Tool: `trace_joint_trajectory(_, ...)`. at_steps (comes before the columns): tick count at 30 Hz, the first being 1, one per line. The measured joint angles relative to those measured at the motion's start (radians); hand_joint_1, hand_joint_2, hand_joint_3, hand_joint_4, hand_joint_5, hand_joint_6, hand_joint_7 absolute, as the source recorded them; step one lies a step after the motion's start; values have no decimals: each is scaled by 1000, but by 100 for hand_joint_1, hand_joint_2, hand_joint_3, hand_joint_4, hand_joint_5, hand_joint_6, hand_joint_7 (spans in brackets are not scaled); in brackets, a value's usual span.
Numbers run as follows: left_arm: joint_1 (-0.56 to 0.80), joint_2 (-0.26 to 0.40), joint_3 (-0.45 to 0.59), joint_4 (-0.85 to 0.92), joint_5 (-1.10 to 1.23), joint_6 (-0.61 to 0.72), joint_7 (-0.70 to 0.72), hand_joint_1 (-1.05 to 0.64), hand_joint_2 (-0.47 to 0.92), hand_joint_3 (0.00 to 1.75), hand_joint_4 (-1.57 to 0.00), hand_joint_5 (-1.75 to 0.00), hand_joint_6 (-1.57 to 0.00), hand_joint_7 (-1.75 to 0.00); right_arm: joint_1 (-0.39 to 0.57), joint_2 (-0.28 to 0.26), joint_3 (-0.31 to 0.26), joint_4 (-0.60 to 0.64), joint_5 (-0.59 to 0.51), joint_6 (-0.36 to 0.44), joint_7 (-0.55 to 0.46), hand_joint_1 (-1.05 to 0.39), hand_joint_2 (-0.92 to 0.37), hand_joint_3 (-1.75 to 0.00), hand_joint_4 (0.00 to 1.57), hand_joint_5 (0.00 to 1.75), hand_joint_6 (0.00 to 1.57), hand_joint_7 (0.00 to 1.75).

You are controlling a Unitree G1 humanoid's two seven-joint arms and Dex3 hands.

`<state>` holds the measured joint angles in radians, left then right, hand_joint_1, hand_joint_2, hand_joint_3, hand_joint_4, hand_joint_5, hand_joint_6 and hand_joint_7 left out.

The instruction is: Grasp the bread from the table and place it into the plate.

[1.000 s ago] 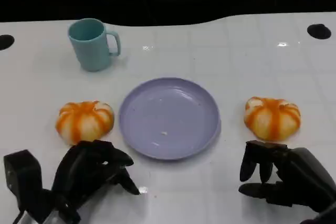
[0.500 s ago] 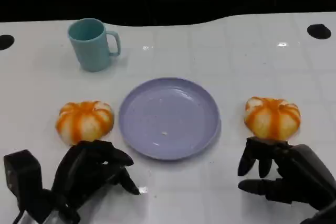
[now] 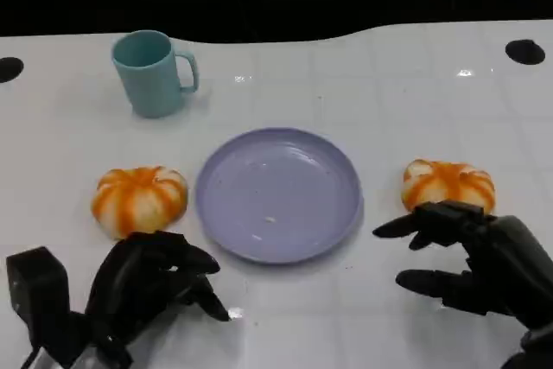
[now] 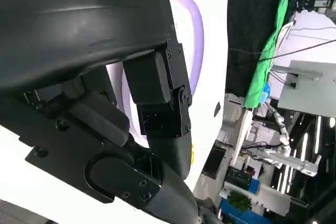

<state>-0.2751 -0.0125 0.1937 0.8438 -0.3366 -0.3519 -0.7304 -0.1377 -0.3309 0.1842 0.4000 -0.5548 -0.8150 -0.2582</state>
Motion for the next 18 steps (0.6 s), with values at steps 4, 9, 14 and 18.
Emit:
trace_joint_trajectory(4,0,0,0,0,0,0,0,-105,74,0,-157,-58,-157,-17,-1,-9,-25,-20,-1,9,-2,-38,-92,-2,38,65,55,24)
trace_joint_trajectory(9,0,0,0,0,0,0,0,-105,73,0,-157,-58,-157,-18,-1,-20,-51,-58,-34,41,-14,-39,-91,0,35,38,54,5)
trace_joint_trajectory(14,0,0,0,1,0,0,0,-105,73,0,-157,-59,-157,-18,0,-34,-59,-131,-62,113,-9,-41,-90,0,23,28,46,0)
trace_joint_trajectory(18,0,0,0,3,0,-1,0,-105,74,0,-157,-59,-157,-18,3,-62,-63,-201,-89,213,34,-47,-90,0,9,21,30,0)
